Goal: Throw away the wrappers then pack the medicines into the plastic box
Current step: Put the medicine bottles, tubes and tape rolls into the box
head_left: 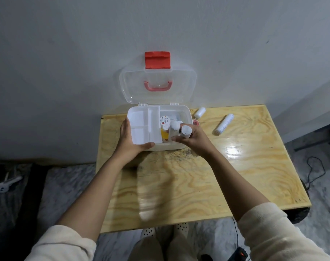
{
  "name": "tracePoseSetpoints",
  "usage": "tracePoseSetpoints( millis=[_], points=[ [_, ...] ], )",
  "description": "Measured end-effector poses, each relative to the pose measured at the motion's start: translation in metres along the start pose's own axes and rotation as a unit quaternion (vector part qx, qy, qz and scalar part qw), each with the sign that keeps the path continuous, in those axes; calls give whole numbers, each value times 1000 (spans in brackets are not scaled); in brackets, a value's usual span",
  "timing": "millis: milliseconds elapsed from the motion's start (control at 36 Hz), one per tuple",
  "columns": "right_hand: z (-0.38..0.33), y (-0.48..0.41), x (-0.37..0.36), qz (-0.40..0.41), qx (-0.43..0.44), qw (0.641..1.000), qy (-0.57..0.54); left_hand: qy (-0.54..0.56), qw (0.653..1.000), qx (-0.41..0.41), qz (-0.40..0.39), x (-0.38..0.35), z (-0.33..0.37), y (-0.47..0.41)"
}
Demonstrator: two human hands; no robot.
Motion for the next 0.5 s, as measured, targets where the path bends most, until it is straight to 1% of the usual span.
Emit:
tracePoseSetpoints(
  millis=[250, 500],
  points=[
    [-5, 6, 12, 62, 20, 998, 3, -15, 1000, 0, 4, 0, -1, 0],
    [-10, 6, 7, 81, 28, 996, 16, -11, 1000, -6, 4, 1, 4, 1]
  ],
)
Point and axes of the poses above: each hand's wrist, its own y-axis away from the middle knuckle, its own x-axis out of the back of the hand, z = x × y, the point moved 10 cm from there along -y, towards the middle knuckle, and after that the axes turned 4 degrees about -y, right-handed, at the moved point
